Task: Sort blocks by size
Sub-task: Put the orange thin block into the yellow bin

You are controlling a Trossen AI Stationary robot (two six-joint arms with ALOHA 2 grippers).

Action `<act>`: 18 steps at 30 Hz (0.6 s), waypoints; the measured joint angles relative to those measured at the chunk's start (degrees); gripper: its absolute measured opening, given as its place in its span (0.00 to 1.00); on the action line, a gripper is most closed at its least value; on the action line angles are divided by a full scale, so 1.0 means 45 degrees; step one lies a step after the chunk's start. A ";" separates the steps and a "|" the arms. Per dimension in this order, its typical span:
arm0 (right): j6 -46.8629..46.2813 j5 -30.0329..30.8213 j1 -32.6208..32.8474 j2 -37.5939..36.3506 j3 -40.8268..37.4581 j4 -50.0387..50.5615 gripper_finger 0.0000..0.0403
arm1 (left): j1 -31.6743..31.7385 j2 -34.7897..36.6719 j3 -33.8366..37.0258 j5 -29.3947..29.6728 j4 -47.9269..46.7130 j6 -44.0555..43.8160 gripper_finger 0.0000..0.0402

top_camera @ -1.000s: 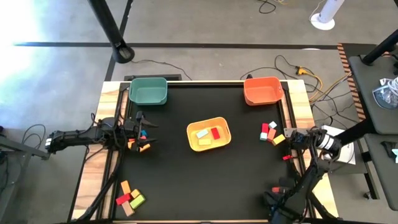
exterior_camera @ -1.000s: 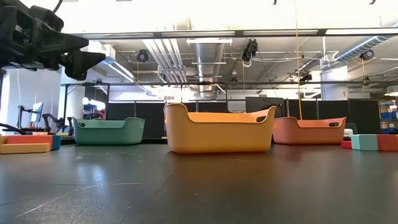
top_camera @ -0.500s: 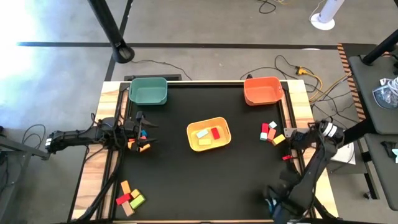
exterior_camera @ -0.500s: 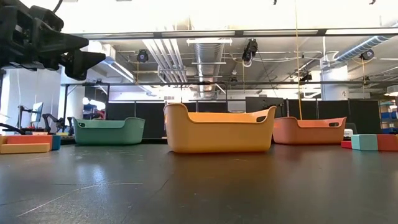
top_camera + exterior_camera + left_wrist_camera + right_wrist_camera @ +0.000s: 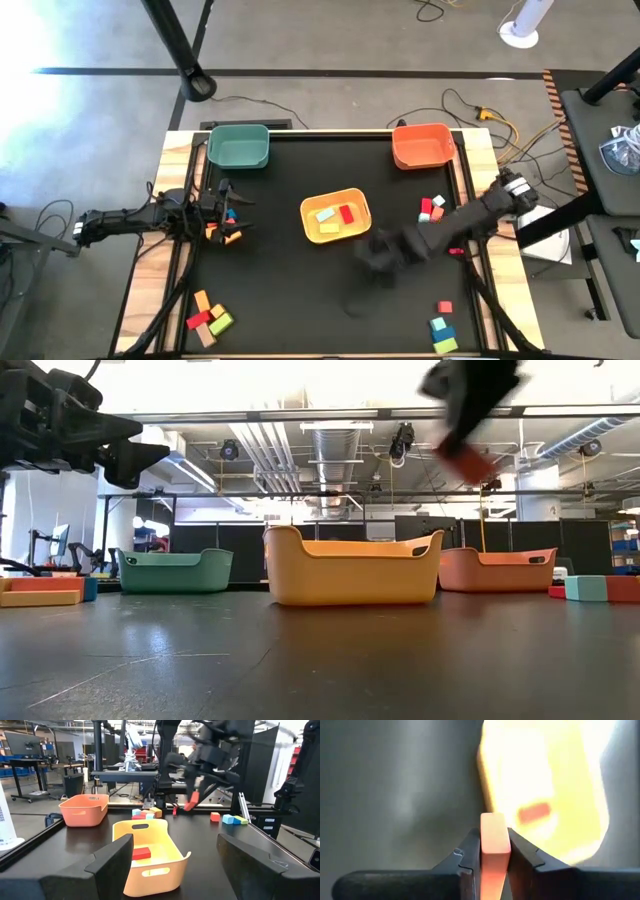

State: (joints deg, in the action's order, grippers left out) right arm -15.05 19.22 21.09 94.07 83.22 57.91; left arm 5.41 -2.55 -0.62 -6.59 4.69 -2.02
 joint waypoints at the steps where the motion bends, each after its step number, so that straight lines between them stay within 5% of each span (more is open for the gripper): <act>1: 0.0907 0.0006 -0.0474 0.0035 0.0000 -0.0788 0.14 | 0.0000 0.0000 0.0000 0.0000 -0.0005 -0.0005 0.68; 7: 0.4521 -0.0333 -0.2486 0.0167 0.0010 -0.3654 0.14 | 0.0000 0.0000 0.0000 0.0000 0.0000 0.0000 0.68; 18: 0.4301 -0.3642 -0.4574 0.1997 -0.0003 -0.4080 0.14 | 0.0000 0.0000 0.0000 0.0000 -0.0005 -0.0005 0.68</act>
State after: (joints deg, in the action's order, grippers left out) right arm 4.31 2.83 0.51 103.05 83.21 39.55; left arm 5.41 -2.55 -0.62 -6.59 4.67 -2.04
